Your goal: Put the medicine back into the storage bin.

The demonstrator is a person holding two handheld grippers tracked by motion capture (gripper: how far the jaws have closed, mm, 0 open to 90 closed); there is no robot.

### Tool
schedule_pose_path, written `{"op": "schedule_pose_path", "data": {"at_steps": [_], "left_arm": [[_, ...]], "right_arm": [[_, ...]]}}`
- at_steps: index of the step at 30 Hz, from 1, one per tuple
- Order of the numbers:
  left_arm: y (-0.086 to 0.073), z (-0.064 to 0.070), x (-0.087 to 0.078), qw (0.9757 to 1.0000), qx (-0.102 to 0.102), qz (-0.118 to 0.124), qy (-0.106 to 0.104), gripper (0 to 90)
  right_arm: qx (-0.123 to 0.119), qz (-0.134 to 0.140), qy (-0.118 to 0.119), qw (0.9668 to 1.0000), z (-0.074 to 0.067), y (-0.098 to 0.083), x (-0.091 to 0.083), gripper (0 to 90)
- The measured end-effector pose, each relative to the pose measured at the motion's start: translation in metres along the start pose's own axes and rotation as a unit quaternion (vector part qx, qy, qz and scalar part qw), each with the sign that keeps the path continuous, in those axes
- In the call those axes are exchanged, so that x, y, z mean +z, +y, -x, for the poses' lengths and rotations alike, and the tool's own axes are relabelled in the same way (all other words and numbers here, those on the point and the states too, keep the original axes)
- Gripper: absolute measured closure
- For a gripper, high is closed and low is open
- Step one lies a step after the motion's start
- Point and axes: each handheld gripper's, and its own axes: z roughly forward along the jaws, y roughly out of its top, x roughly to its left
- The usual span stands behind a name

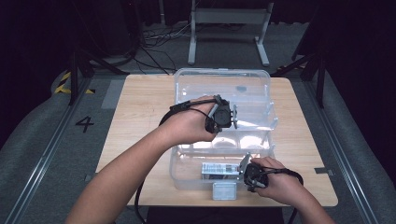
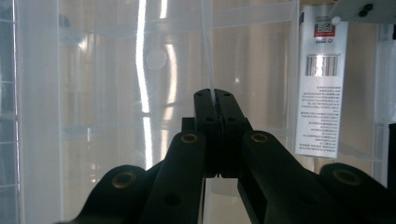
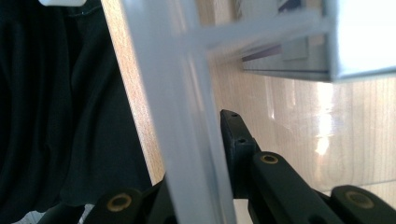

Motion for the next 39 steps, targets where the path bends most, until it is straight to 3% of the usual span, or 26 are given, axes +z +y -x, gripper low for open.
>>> {"op": "schedule_pose_path", "data": {"at_steps": [5,7,18,24,39], "left_arm": [[0.001,0.006,-0.002,1.0000,0.007,-0.005,-0.004,89.3],[0.000,0.010,-0.002,1.0000,0.003,-0.002,-0.004,89.3],[0.002,0.021,-0.003,0.9998,0.006,-0.009,-0.018,89.1],[0.002,0.021,-0.004,0.9996,0.006,-0.014,-0.023,89.1],[0.001,0.028,-0.003,0.9999,0.004,-0.010,-0.013,89.2]], "right_arm": [[-0.001,0.003,0.002,1.0000,0.000,0.000,0.000,85.4],[0.010,-0.009,0.002,0.9999,-0.002,0.000,-0.001,85.4],[0.006,-0.006,0.001,1.0000,-0.002,-0.001,-0.001,85.4],[0.006,-0.005,0.000,1.0000,-0.002,-0.001,-0.001,85.1],[0.002,0.007,-0.024,0.9997,-0.005,-0.003,-0.005,77.8]]}}
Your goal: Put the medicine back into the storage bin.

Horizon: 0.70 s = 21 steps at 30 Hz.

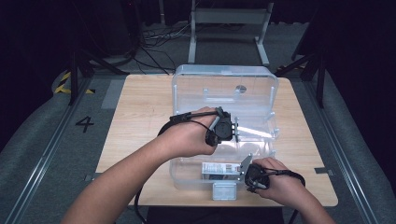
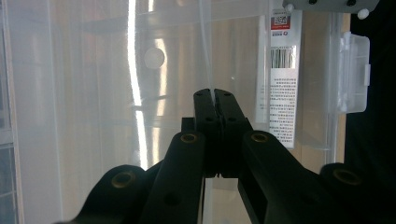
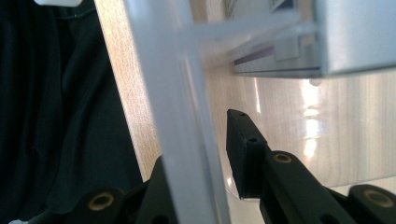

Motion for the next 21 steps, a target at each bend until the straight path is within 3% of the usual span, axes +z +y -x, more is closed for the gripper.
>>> {"op": "schedule_pose_path", "data": {"at_steps": [3,4,10,21], "left_arm": [[0.000,0.001,0.000,1.0000,0.003,-0.002,-0.004,89.1],[0.000,0.001,0.000,1.0000,0.004,-0.002,-0.006,89.2],[0.000,0.003,0.000,0.9999,0.001,-0.001,-0.012,89.2],[0.000,0.006,0.000,0.9999,0.000,-0.001,-0.015,89.2]], "right_arm": [[0.004,0.003,-0.003,1.0000,-0.002,0.000,-0.003,77.5],[-0.008,0.012,-0.006,0.9999,-0.001,0.000,-0.004,77.3],[0.000,0.032,-0.022,0.9992,-0.006,-0.002,-0.017,76.5],[-0.002,0.063,-0.021,0.9978,-0.011,-0.005,-0.034,75.2]]}}
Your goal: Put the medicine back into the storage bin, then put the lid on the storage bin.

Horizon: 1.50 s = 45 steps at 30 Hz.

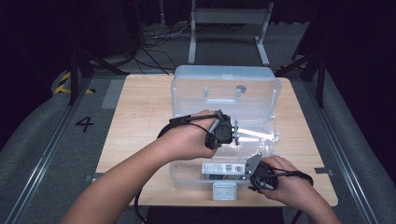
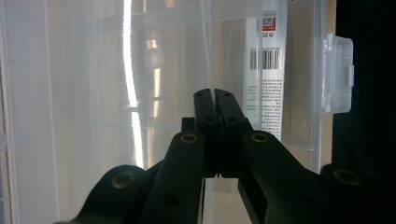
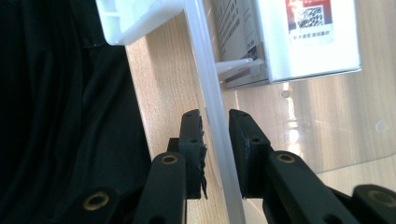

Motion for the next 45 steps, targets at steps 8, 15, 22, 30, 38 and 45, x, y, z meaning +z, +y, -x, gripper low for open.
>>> {"op": "schedule_pose_path", "data": {"at_steps": [8,15,22,30,38,45], "left_arm": [[0.000,0.002,0.001,1.0000,0.004,0.001,-0.003,89.1],[0.000,0.003,0.001,1.0000,0.002,0.001,-0.008,89.1],[-0.002,0.002,0.001,0.9999,0.001,0.003,-0.011,89.1],[-0.002,0.003,0.001,0.9999,0.001,0.007,-0.013,89.0],[-0.002,0.003,0.001,0.9999,-0.003,0.006,-0.013,88.8],[-0.001,0.003,0.001,0.9999,-0.003,0.004,-0.014,88.7]], "right_arm": [[0.001,0.030,-0.001,0.9996,0.001,-0.004,-0.011,74.5],[0.002,0.051,-0.013,0.9986,-0.002,-0.007,-0.026,73.9],[0.011,0.083,-0.020,0.9963,-0.002,-0.013,-0.044,73.7],[0.022,0.122,-0.022,0.9920,-0.001,-0.026,-0.059,74.2],[0.040,0.146,-0.033,0.9879,0.000,-0.037,-0.073,78.9],[0.056,0.160,-0.035,0.9848,0.003,-0.043,-0.079,83.5]]}}
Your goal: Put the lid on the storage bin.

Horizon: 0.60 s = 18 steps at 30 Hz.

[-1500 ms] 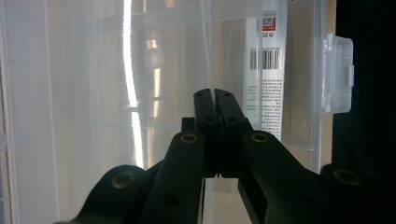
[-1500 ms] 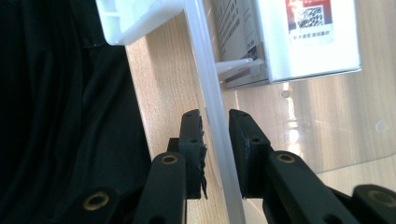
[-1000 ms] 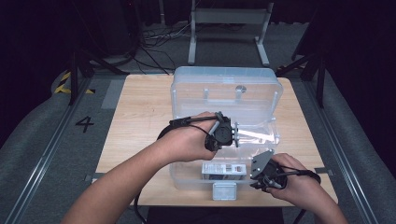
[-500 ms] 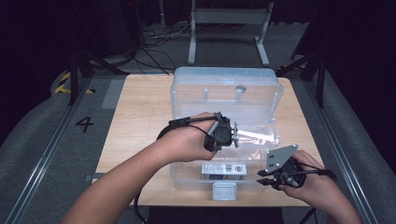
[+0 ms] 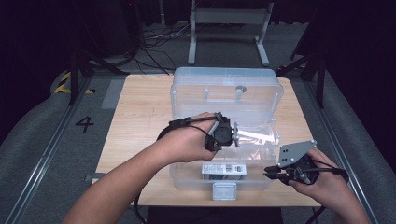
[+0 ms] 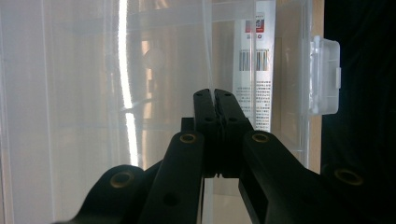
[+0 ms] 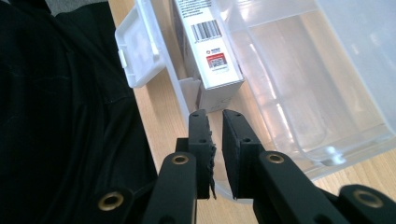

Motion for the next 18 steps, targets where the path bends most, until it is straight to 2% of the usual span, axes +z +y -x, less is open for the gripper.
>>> {"op": "schedule_pose_path", "data": {"at_steps": [5,10,12,15,18], "left_arm": [[0.000,0.000,0.000,1.0000,0.001,-0.002,0.000,88.7],[0.000,0.002,0.000,1.0000,0.002,-0.001,0.004,88.7],[-0.001,0.003,0.001,1.0000,0.000,0.001,0.004,88.8],[0.000,0.003,0.001,1.0000,-0.002,-0.001,-0.001,88.8],[-0.001,0.003,0.001,1.0000,-0.003,0.000,-0.002,88.8]], "right_arm": [[0.008,0.017,0.002,0.9998,0.001,0.000,-0.004,89.8],[0.026,0.042,0.001,0.9988,0.004,0.001,-0.008,90.0],[0.051,0.063,-0.006,0.9967,0.005,0.001,-0.009,90.0],[0.074,0.086,-0.014,0.9935,0.009,0.000,-0.011,90.0],[0.096,0.117,-0.017,0.9883,0.012,-0.002,-0.016,90.0]]}}
